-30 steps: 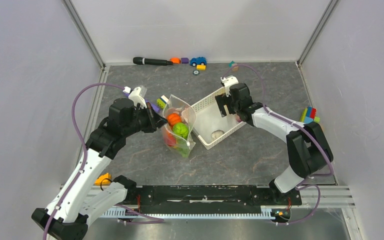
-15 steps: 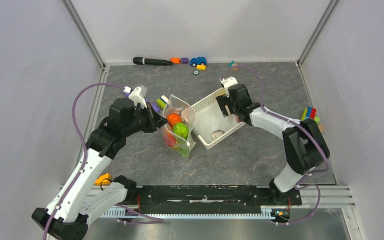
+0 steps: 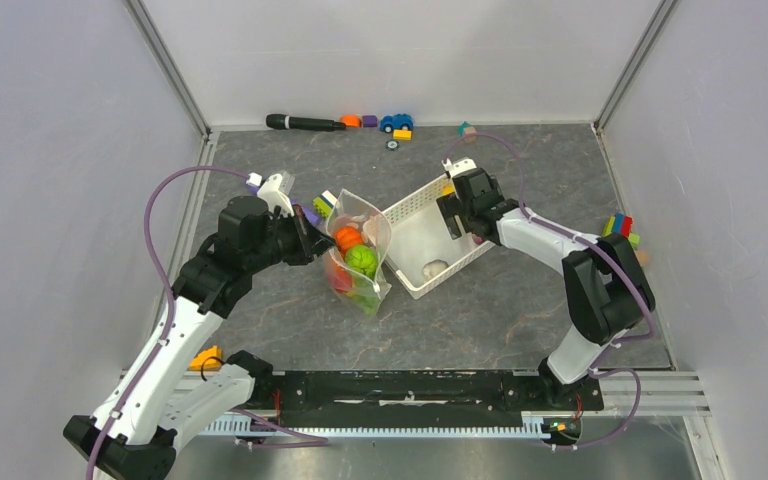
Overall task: Place the food in the zip-top bag and seal the zipper
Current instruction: Pick up the fake vegetable from the bin.
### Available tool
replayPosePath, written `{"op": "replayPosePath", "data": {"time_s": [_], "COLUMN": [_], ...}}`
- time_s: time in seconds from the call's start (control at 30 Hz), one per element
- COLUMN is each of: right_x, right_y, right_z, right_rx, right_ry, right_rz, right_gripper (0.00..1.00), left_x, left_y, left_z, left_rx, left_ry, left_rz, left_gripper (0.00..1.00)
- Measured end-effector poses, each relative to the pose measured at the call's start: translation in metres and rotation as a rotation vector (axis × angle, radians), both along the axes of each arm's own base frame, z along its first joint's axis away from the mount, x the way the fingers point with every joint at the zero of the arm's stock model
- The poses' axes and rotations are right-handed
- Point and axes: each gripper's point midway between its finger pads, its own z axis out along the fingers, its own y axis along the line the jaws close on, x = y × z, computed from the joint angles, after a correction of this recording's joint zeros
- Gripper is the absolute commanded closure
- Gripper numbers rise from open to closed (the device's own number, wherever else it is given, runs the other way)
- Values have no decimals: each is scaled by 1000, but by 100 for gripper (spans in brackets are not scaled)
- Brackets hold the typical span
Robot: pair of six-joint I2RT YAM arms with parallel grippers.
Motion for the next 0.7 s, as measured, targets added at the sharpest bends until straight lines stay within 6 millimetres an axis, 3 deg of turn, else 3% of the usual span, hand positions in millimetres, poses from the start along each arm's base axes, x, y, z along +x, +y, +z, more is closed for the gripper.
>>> {"op": "replayPosePath", "data": {"time_s": [0.3,0.47,0.7], "right_x": [-15,-13,-10], "right_y": [-5,-6,-3], "right_z": [-5,-8,-28], "right_rx": [10,10,-15], "right_ry": [74,92,139], "right_rz": [-63,-101,-124], "right_gripper": [2,2,2], "left_x": [0,0,0], "left_y": [0,0,0], "left_z": [0,0,0], "left_rx": [0,0,0], "left_ry": [0,0,0], "left_rz": [0,0,0], "left_gripper": [98,98,98]}}
